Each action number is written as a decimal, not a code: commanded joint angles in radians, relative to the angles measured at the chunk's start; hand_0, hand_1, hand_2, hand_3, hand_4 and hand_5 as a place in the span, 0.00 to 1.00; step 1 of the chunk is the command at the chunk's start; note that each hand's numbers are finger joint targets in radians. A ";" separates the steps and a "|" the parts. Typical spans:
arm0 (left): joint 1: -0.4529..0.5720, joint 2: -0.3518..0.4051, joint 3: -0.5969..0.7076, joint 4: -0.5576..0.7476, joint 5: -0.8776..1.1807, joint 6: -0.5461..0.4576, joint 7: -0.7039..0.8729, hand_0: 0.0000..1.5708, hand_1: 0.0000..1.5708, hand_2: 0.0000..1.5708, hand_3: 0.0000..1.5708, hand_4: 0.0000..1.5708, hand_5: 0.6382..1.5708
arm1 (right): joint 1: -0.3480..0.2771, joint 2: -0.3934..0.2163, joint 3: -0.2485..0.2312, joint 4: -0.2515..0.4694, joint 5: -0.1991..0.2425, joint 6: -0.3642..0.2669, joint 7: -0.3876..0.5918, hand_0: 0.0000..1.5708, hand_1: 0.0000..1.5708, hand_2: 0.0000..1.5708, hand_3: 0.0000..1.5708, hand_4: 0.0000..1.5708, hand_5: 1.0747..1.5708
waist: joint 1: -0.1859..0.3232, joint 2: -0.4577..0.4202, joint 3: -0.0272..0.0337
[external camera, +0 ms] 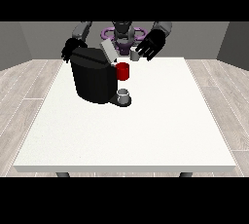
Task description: Insert the coffee pod into the coffee machine and close the lid
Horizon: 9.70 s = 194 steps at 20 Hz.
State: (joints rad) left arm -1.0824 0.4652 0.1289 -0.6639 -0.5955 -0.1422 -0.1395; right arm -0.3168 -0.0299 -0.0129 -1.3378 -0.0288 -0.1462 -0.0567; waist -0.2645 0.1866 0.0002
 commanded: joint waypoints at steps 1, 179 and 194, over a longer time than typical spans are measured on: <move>-0.052 0.017 0.010 0.009 -0.015 0.027 0.008 0.82 0.82 0.85 0.81 0.33 1.00 | -0.031 -0.029 -0.005 -0.031 -0.006 0.027 0.010 0.00 0.00 0.00 0.00 0.35 1.00 | -0.047 0.048 -0.0001; 0.806 -0.367 0.046 -0.667 0.621 -0.018 0.055 0.00 0.00 0.00 0.00 0.09 1.00 | -0.483 -0.067 0.015 0.340 0.174 0.166 0.007 0.00 0.00 0.00 0.00 0.09 1.00 | 0.396 -0.108 -0.0003; 0.894 -0.378 0.022 -0.641 0.631 -0.059 -0.088 0.00 0.00 0.00 0.00 0.16 1.00 | -0.287 0.028 0.155 0.239 0.057 0.166 -0.158 0.00 0.00 0.00 0.00 0.18 1.00 | 0.362 -0.204 -0.0003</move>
State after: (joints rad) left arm -0.2300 0.0942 0.1532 -1.3349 0.0303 -0.1808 -0.1574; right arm -0.7204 -0.0279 0.0570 -1.0471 0.0825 0.0544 -0.1344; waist 0.1040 0.0054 -0.0002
